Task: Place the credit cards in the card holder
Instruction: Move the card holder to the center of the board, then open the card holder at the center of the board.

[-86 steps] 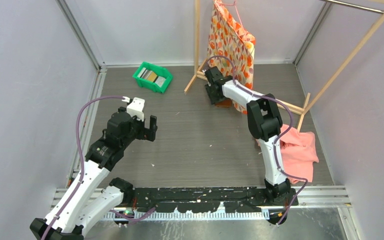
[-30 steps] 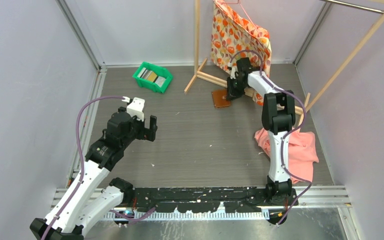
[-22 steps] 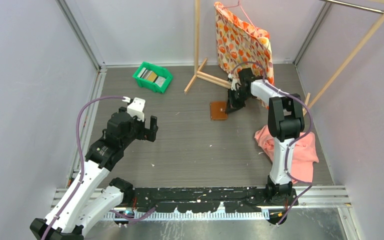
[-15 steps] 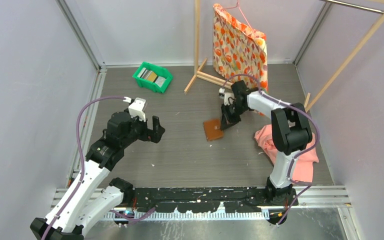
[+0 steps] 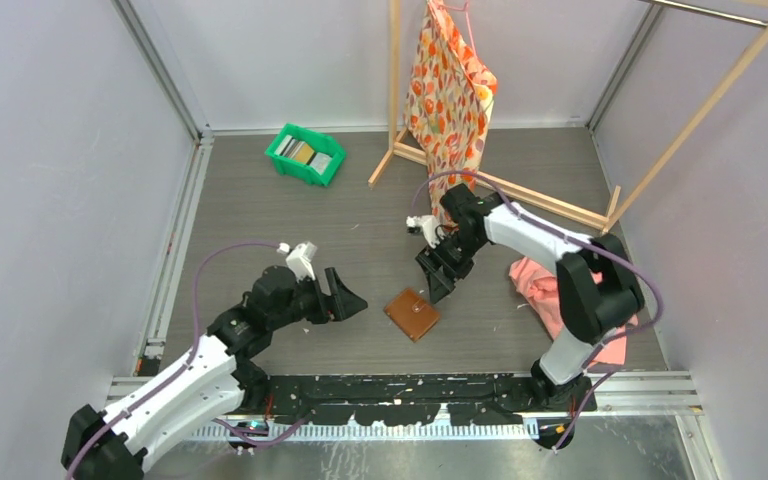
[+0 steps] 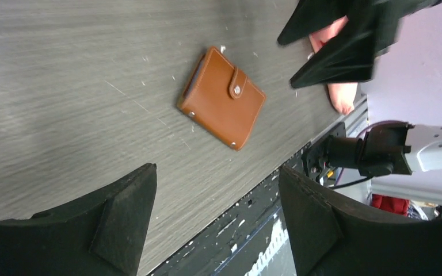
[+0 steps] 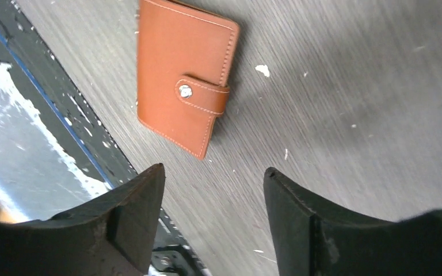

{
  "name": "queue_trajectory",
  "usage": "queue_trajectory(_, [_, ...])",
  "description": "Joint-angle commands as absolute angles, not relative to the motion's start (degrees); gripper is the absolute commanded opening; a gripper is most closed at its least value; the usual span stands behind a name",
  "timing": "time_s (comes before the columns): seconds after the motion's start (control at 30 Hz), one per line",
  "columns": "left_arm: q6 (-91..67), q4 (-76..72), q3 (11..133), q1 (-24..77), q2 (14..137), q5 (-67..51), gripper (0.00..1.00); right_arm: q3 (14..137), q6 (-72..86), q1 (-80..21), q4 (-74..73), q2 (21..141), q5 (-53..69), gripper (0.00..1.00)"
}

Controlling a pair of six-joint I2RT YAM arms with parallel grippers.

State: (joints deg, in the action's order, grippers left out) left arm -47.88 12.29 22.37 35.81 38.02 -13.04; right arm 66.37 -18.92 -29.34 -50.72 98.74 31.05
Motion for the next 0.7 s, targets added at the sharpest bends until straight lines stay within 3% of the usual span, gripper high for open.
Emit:
queue_trajectory(0.0, [-56.07,0.40,19.88,42.16,40.77,-6.44,0.77,65.99,-35.86,-29.82,-51.55,86.65,34.40,0.71])
queue_trajectory(0.13, [-58.84,-4.73,19.96,44.92,47.98,-4.81,0.64,60.66,-65.47,-31.88,-53.35,82.21,42.98,0.89])
queue_trajectory(0.2, [-60.51,-6.71,20.12,45.35,51.10,-4.74,0.56,60.21,-72.63,-35.00,-51.71,83.51,40.95,0.91])
queue_trajectory(0.4, [-64.67,-11.23,18.95,47.72,56.88,-1.32,0.51,66.42,-69.44,-41.52,-49.18,95.03,31.21,0.68])
queue_trajectory(0.67, [-66.64,-13.96,18.87,49.37,61.00,1.31,0.42,66.52,-67.93,-42.33,-45.42,100.49,27.03,0.59])
